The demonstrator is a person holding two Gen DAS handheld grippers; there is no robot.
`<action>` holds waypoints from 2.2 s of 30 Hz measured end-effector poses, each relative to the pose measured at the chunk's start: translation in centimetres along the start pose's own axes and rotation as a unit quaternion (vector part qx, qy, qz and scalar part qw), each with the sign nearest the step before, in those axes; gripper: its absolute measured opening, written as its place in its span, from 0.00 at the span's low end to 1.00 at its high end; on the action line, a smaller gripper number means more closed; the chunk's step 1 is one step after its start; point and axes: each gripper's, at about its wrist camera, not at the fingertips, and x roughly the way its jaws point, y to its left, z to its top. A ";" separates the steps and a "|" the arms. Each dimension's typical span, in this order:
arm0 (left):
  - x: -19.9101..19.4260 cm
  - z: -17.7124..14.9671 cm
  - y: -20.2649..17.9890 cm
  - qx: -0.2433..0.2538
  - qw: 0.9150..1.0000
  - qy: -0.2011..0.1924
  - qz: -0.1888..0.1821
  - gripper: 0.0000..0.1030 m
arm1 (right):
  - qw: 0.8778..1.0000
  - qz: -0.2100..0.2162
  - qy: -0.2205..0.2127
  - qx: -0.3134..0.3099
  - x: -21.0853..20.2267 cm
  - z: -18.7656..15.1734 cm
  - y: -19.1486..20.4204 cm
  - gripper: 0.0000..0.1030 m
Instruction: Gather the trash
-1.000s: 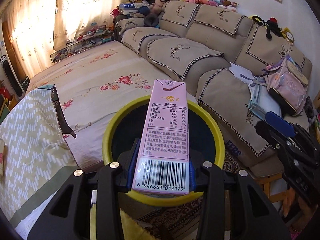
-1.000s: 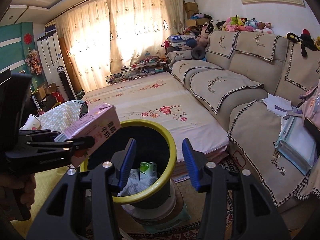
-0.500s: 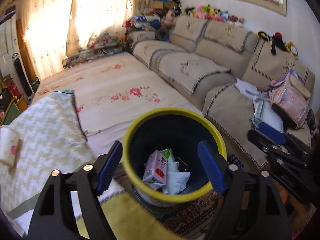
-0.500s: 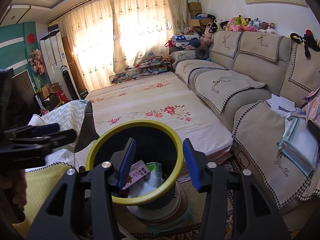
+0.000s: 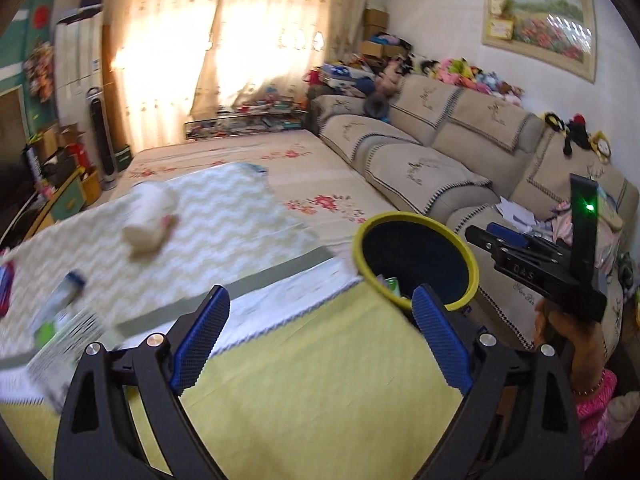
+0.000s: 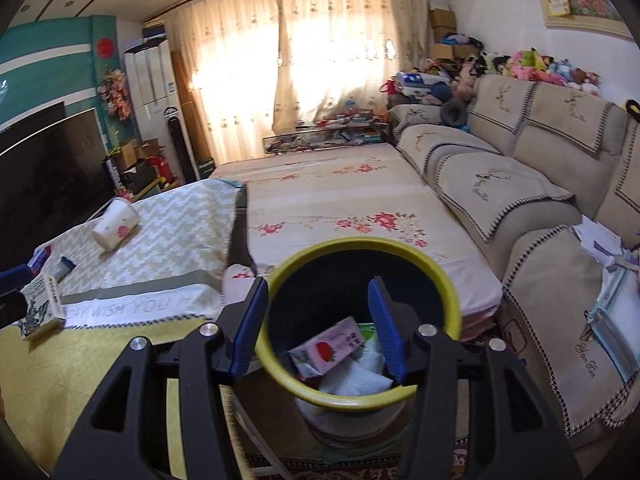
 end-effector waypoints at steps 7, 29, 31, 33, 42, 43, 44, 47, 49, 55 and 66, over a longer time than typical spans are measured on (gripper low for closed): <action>-5.8 -3.6 4.9 -0.034 0.999 -0.009 0.020 0.89 | 0.997 0.050 0.005 -0.056 0.3 0.6 7.9 0.49; -19.5 -13.8 16.4 -0.119 0.980 -0.031 0.156 0.89 | 0.930 0.284 0.085 -0.216 0.7 -4.6 33.7 0.66; -19.6 -13.7 16.7 -0.117 0.980 -0.032 0.157 0.89 | 0.933 0.272 0.076 -0.221 0.5 -4.7 35.0 0.74; -19.6 -13.6 16.7 -0.116 0.980 -0.034 0.157 0.89 | 0.937 0.253 0.061 -0.232 0.2 -4.9 36.3 0.83; -19.6 -13.6 16.9 -0.121 0.979 -0.033 0.159 0.89 | 0.943 0.180 0.055 -0.274 1.8 -6.5 40.1 0.84; -19.7 -13.7 17.0 -0.123 0.979 -0.033 0.158 0.89 | 0.943 0.173 0.055 -0.277 2.0 -6.7 40.1 0.84; -19.6 -13.7 17.1 -0.125 0.979 -0.032 0.157 0.89 | 0.944 0.165 0.056 -0.282 2.2 -6.8 40.0 0.84; -19.4 -13.7 17.4 -0.127 0.979 -0.031 0.155 0.89 | 0.947 0.154 0.059 -0.275 2.6 -6.6 38.3 0.84; -19.1 -13.6 17.5 -0.127 0.979 -0.029 0.153 0.89 | 0.952 0.141 0.063 -0.265 3.0 -6.2 36.6 0.84; -18.3 -13.2 17.5 -0.124 0.981 -0.026 0.149 0.89 | 0.959 0.171 0.059 -0.217 2.3 -4.7 33.8 0.84; -18.5 -13.4 17.8 -0.125 0.979 -0.026 0.156 0.89 | 0.942 0.135 0.057 -0.301 3.2 -7.9 40.8 0.84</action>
